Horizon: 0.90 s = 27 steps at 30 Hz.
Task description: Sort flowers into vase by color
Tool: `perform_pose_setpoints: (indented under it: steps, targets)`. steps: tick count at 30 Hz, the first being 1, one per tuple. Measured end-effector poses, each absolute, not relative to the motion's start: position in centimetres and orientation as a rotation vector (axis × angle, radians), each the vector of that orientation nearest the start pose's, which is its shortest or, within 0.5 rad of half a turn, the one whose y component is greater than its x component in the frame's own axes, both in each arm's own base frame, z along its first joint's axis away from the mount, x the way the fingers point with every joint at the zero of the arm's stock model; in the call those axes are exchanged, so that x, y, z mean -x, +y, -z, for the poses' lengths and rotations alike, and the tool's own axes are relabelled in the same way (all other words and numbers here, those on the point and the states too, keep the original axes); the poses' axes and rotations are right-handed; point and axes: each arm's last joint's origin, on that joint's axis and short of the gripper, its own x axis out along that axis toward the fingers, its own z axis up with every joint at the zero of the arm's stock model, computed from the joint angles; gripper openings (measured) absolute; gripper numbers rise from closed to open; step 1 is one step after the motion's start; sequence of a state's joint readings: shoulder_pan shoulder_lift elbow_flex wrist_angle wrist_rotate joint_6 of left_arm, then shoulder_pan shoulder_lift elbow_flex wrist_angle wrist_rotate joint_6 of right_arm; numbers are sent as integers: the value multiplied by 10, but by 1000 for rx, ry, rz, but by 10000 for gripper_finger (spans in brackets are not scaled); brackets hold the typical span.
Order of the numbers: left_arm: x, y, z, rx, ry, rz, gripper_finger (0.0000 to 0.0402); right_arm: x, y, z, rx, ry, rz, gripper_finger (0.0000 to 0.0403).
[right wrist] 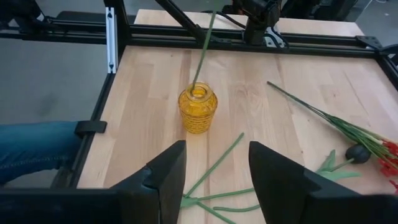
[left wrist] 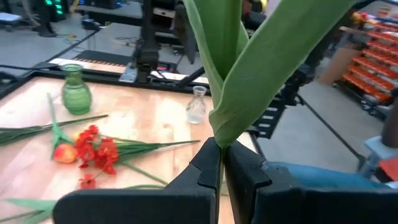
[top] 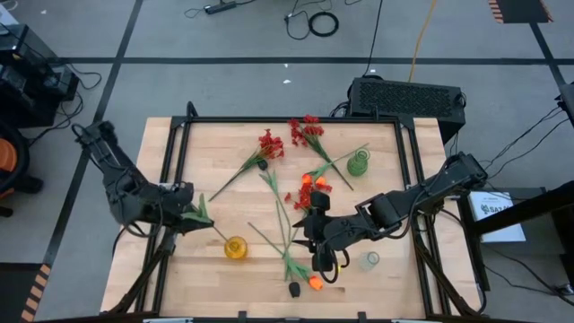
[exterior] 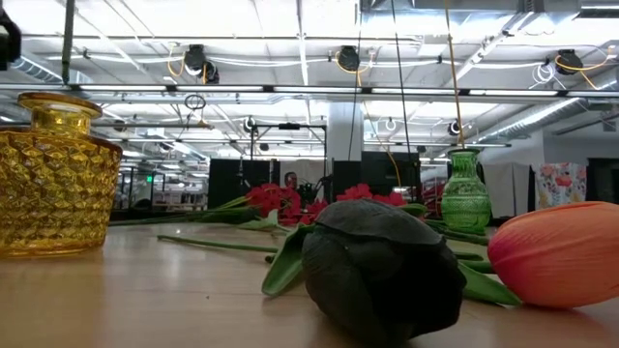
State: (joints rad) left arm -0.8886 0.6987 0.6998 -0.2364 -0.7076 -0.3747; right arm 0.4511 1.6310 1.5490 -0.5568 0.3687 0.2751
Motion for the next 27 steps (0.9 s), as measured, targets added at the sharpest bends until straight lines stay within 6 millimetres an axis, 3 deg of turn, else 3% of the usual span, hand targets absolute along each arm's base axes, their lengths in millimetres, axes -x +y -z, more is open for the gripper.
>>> perform_pose_setpoints:
  steps: [11, 27]
  targets:
    - [-107, -109, -304, 185, 227, 45, 18, -329, 148, -350, -12, 589, 1, 166]
    - [-129, -138, -276, 160, 319, -33, 18, -330, 148, -351, -13, 583, 0, 166]
